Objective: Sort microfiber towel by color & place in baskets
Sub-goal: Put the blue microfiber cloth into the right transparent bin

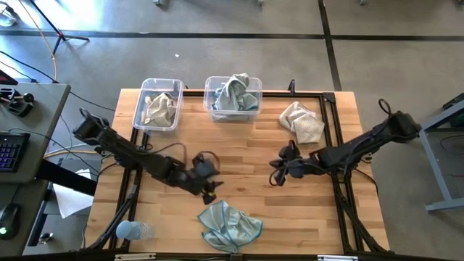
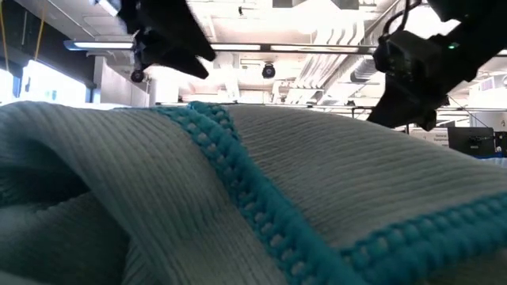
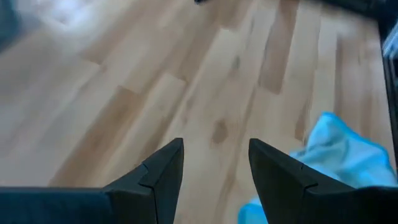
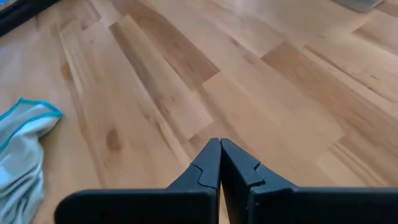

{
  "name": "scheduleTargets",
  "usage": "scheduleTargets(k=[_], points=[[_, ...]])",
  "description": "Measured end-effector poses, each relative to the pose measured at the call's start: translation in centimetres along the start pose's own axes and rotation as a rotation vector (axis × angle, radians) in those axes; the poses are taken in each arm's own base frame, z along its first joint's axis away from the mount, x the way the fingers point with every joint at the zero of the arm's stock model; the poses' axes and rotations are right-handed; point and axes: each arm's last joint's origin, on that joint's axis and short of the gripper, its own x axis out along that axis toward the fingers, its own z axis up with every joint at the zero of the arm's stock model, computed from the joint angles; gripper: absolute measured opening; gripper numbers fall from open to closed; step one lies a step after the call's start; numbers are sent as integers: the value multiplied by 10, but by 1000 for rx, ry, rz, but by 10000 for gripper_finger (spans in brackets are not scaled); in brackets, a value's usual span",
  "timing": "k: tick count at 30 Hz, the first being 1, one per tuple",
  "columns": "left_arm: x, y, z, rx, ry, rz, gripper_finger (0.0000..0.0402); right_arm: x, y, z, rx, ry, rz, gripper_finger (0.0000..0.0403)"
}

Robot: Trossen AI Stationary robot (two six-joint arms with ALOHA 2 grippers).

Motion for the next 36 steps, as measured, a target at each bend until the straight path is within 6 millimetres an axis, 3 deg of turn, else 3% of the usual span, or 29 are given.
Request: scheduleTargets(k=[8,17,25,30,36], points=[[28,-55,18,77,240,-47,170,-7,9,-9,-69,-4,42,0],[64,-100,10,130,381,-88,170,-12,16,-16,-134,5,78,0],[96,-115,-13,174,517,-59,170,-16,20,-22,-188,20,102,0],[121,-113,-35,148,615,-45,170,-19,22,-26,-207,23,110,0],[135,-106,-40,121,664,-27,160,-22,24,-30,-222,5,104,0]])
